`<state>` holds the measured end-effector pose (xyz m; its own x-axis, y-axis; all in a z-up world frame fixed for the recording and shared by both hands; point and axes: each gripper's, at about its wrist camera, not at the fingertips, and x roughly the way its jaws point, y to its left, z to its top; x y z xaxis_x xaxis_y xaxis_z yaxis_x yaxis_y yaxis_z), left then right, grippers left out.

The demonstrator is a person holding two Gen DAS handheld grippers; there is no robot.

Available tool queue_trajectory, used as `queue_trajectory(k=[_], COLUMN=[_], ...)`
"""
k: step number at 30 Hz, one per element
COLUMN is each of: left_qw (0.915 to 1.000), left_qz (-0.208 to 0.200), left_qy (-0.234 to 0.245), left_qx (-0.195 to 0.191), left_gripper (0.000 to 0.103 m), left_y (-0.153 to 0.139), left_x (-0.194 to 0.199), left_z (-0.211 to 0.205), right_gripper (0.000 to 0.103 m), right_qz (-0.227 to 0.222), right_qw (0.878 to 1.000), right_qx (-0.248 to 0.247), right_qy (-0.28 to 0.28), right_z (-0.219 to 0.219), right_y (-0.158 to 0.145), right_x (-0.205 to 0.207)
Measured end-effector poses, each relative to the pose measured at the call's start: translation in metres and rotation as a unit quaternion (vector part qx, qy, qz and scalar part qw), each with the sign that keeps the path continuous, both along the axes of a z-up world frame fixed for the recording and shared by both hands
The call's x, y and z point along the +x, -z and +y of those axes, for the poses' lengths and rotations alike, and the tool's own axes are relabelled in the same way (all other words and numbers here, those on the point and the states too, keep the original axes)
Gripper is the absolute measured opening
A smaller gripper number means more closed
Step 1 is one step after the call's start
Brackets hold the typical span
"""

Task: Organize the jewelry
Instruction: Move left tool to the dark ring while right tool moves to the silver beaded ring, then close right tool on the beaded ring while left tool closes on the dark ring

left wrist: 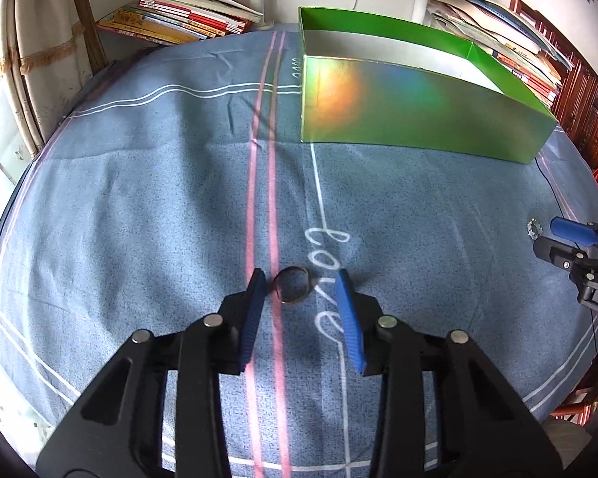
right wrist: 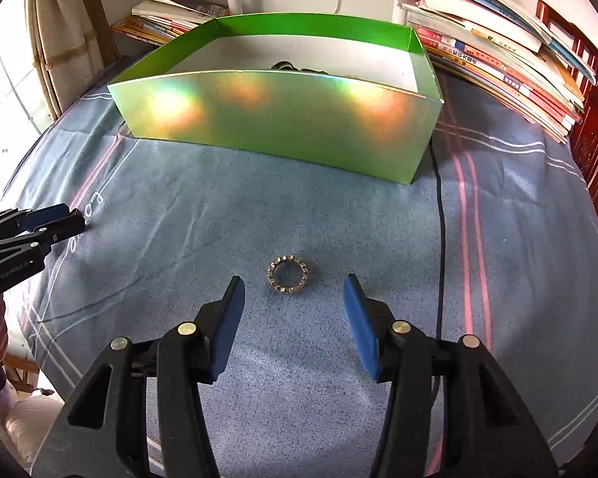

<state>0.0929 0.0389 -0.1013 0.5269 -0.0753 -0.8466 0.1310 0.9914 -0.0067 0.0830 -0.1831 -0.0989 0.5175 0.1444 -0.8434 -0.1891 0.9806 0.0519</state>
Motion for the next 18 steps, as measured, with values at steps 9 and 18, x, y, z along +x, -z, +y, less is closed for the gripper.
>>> queue_trajectory(k=[9, 18], left_qw=[0.9972, 0.9989], left_qz=[-0.017, -0.01], left_qy=[0.066, 0.045], left_qx=[-0.03, -0.01], left_gripper=[0.036, 0.042], left_y=[-0.008, -0.002], left_x=[-0.009, -0.006], left_z=[-0.033, -0.029], right_gripper=[0.051, 0.051], right_qz=[0.002, -0.009], right_qw=[1.0, 1.0], right_qx=[0.003, 0.002], right_qy=[-0.018, -0.009], right_z=[0.012, 0.011], right_y=[0.003, 0.004], right_x=[-0.002, 0.001])
